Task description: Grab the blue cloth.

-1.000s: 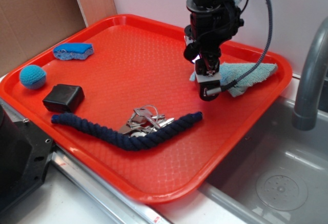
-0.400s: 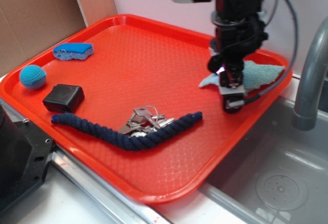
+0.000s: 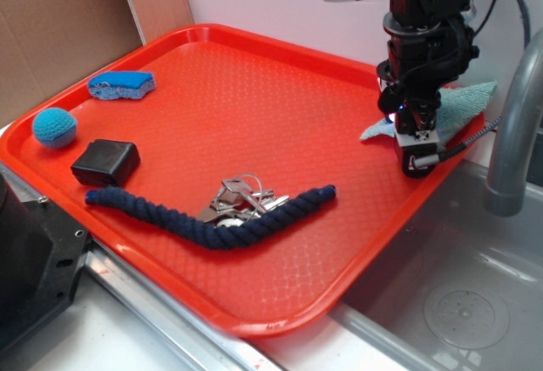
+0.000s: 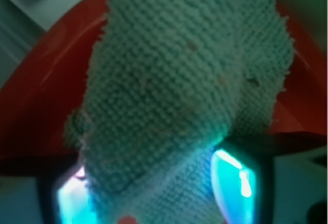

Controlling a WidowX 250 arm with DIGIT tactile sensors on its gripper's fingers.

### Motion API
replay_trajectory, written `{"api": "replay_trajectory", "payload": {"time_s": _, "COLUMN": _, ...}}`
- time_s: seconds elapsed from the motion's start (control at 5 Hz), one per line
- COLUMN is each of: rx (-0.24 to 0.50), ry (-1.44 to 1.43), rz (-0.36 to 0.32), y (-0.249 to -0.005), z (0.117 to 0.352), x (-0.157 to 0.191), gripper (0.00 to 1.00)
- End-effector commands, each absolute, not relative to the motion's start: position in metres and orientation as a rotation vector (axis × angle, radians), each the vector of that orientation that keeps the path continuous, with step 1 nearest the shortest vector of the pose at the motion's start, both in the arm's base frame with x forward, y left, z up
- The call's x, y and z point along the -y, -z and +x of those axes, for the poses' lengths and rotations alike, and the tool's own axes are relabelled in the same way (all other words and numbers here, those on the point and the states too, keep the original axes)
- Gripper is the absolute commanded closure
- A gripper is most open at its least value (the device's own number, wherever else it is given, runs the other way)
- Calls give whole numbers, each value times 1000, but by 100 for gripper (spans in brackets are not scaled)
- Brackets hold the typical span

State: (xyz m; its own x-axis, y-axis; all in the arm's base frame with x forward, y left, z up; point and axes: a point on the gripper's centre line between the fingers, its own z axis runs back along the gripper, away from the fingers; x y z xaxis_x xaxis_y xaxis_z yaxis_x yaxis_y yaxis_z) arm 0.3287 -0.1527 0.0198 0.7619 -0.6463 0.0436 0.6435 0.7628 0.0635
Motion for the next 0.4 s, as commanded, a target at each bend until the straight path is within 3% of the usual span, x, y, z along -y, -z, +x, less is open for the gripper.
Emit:
{"api": "replay_trajectory", "payload": {"time_s": 0.0, "rx": 137, "ry": 521, "rz": 39, "y": -53, "z": 315, "x": 121, "gripper": 100}}
{"api": "replay_trajectory", "payload": {"time_s": 0.2, "rx": 167, "ry": 270, "rz": 43, "y": -70, "z": 300, "x": 90, "gripper": 100}}
